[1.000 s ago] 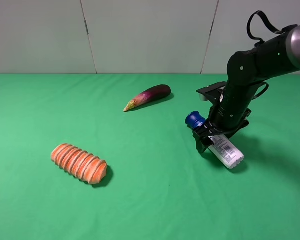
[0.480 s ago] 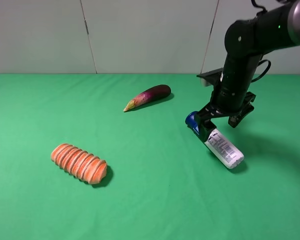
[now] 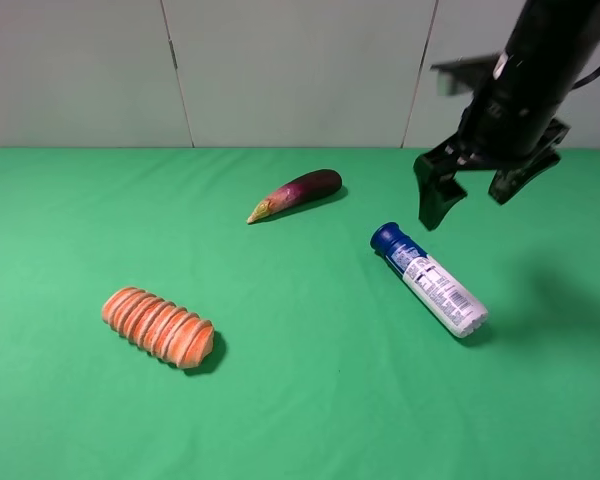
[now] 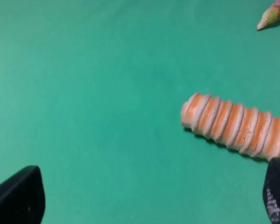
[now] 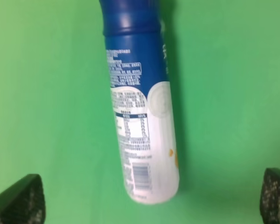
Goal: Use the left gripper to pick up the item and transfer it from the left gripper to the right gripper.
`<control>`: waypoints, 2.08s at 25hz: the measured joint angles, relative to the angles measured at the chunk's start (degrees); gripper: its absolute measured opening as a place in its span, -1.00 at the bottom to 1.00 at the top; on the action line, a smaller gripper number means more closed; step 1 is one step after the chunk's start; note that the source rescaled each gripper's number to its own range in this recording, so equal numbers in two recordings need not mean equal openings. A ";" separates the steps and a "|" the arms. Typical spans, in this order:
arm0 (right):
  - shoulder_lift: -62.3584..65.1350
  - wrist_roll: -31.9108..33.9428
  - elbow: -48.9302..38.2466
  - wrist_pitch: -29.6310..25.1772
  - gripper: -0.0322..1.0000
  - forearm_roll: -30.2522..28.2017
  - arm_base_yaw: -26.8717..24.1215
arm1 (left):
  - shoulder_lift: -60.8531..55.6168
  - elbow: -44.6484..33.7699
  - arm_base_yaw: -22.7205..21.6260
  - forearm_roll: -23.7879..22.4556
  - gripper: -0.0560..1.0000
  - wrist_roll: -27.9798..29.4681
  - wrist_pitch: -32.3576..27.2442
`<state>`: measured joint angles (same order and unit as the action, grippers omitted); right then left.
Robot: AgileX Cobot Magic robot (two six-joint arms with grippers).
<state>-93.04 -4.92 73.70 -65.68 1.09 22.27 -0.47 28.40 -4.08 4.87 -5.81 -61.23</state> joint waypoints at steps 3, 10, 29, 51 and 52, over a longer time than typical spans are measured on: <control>5.38 0.89 -0.05 -0.97 1.00 0.12 0.00 | 0.00 0.00 0.00 0.00 0.77 0.00 0.00; 19.98 2.35 -7.72 -0.75 1.00 0.12 0.00 | 0.00 0.00 0.00 0.00 0.77 0.00 0.00; 77.22 3.75 -43.07 13.57 1.00 0.12 0.00 | 0.00 0.00 0.00 0.00 0.77 0.00 0.00; 91.80 8.07 -45.24 7.38 1.00 0.12 0.00 | 0.00 0.00 0.00 0.00 0.77 0.00 0.00; 91.80 8.07 -45.24 7.38 1.00 0.12 0.00 | 0.00 0.00 0.00 0.00 0.77 0.00 0.00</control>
<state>-1.24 3.15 28.46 -58.31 1.21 22.27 -0.47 28.40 -4.08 4.87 -5.81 -61.23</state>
